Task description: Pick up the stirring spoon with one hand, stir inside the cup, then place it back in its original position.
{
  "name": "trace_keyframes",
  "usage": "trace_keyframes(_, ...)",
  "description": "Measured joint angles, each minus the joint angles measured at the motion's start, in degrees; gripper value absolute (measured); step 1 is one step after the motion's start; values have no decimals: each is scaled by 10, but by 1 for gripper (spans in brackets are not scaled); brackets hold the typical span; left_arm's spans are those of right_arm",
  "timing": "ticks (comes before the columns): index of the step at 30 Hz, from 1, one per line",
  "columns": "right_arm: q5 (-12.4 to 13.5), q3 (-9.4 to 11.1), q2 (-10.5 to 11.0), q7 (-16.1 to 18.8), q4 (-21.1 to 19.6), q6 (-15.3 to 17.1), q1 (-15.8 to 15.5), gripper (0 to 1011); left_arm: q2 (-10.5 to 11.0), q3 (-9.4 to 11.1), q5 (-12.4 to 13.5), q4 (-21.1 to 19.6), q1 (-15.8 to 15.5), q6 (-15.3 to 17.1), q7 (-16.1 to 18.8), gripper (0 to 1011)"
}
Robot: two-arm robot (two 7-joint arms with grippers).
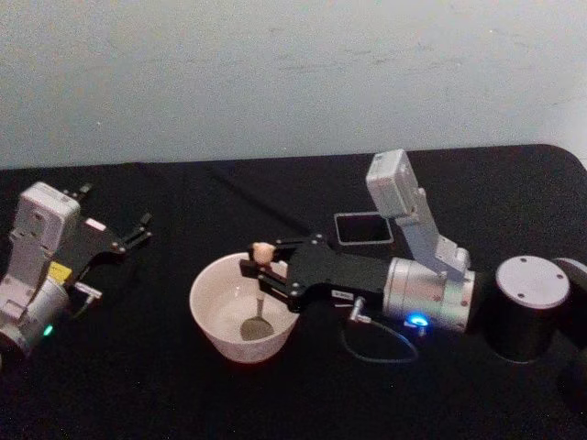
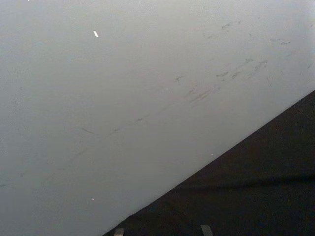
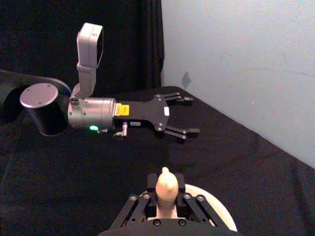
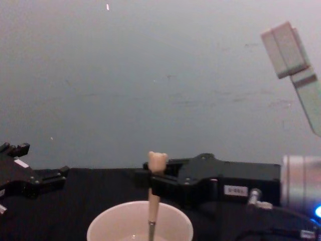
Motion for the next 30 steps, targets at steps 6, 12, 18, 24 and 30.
trace_keyframes(6,-6,-12,-22,-11,18,-4,15,210,0,0,0,0,0,0,0,1001)
trace_keyframes(12,-16,-19,-50,-31,47,-4,29,210,0,0,0,0,0,0,0,1001)
trace_keyframes(18,-29,-14,-69,-49,80,-11,42,210,0,0,0,0,0,0,0,1001)
trace_keyframes(24,-28,-1,-71,-53,92,-10,46,210,0,0,0,0,0,0,0,1001)
trace_keyframes(30,-18,13,-53,-48,71,-1,33,210,0,0,0,0,0,0,0,1001)
